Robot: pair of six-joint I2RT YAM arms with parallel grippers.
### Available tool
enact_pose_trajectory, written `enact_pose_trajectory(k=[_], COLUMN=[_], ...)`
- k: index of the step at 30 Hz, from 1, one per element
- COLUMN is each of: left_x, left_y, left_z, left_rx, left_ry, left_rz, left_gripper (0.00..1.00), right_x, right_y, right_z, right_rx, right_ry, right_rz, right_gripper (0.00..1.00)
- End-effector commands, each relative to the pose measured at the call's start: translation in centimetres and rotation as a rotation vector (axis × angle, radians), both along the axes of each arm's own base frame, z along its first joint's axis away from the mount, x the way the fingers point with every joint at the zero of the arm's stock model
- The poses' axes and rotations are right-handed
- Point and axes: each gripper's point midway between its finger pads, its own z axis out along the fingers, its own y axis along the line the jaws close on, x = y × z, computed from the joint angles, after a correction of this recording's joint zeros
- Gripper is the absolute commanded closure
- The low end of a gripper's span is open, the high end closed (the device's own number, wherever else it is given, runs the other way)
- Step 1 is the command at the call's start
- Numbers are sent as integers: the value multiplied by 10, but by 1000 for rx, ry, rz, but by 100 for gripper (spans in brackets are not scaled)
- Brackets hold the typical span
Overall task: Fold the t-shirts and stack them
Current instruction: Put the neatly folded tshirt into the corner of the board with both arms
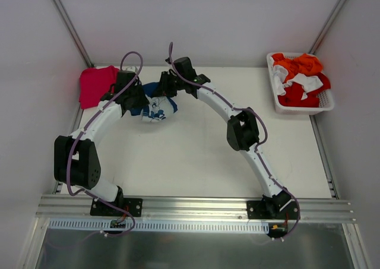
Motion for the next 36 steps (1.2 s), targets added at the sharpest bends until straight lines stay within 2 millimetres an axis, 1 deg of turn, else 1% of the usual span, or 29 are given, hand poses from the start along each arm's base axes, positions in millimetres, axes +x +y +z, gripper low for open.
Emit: enact_pose_trajectory(k=[1,4,12,13,16,22,24,30,31,33,34,36], left_x=[11,11,8,8,8,8,8,13,15,19,23,27], left_y=[7,10,13,18,22,31,37,52,54,60,63,69], left_z=[28,31,34,33,32,29,28,26,30,33,40,48], left_rx=[15,21,31,47,59,84,98,142,146,162,173,192], left_ry=[-81,-85,-85,-84,-83,-75,-69,-71,-81,-88,-106,-125], left_rz=[15,23,34,54,73,112,134,197,206,226,237,260], left_gripper=[100,100,100,100,100,100,100,100,100,100,100,100], right_x=[-11,-16,-25,-28,-33,-42,-43,-47,-47,-48,-49,-52], right_y=[14,18,28,30,36,47,51,55,56,58,58,59], right_z=[67,71,69,69,66,54,50,47,44,46,45,43], right_rx=[119,129,141,143,147,160,175,207,211,231,236,245], right_ry=[-79,-85,-79,-79,-77,-58,-43,-36,-31,-30,-25,-24], right_rz=[48,61,83,89,107,142,152,192,199,214,221,240], right_gripper=[99,99,99,99,100,99,99,99,100,100,99,99])
